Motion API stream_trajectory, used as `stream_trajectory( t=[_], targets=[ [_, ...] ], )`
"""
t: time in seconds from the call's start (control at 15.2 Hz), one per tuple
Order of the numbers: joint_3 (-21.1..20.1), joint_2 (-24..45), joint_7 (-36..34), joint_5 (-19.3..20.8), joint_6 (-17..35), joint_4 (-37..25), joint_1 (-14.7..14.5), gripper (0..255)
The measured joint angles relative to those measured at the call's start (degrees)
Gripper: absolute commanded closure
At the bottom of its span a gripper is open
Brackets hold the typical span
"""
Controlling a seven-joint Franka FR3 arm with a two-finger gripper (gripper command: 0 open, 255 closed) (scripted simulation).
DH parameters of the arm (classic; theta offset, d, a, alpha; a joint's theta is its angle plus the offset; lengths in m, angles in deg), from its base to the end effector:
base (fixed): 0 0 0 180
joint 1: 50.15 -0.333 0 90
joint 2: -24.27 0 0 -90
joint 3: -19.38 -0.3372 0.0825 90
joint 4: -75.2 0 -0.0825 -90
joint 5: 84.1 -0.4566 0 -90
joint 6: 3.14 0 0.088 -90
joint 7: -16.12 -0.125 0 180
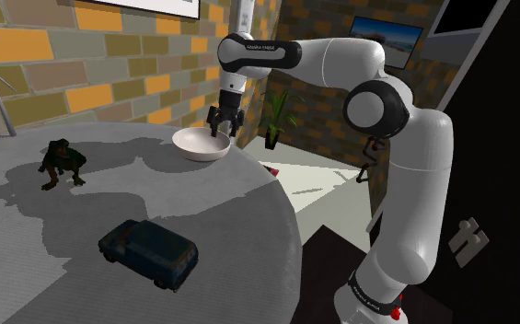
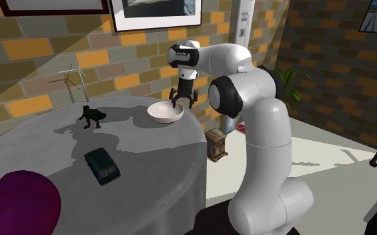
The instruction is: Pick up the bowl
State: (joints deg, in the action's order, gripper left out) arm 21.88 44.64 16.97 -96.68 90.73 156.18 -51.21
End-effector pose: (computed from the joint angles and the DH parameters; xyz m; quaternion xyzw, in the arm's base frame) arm 0.7306 0.0117 0.4786 -0.9926 0.0187 0.0627 0.1022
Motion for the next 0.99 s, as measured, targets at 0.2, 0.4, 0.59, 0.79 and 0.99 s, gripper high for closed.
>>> stream_trajectory(
  t=[0.2, 0.4, 0.59, 0.79, 0.99],
  targets=[
    [0.0, 0.0, 0.2, 0.0, 1.0, 1.0, 0.0, 255],
    [0.0, 0.0, 0.2, 0.0, 1.1, 1.1, 0.0, 255],
    [0.0, 0.0, 0.2, 0.0, 1.2, 1.1, 0.0, 255],
    [0.0, 0.0, 0.2, 0.0, 1.1, 1.0, 0.0, 255],
    [0.0, 0.2, -0.1, 0.0, -0.6, -0.8, 0.0, 255]
  ],
)
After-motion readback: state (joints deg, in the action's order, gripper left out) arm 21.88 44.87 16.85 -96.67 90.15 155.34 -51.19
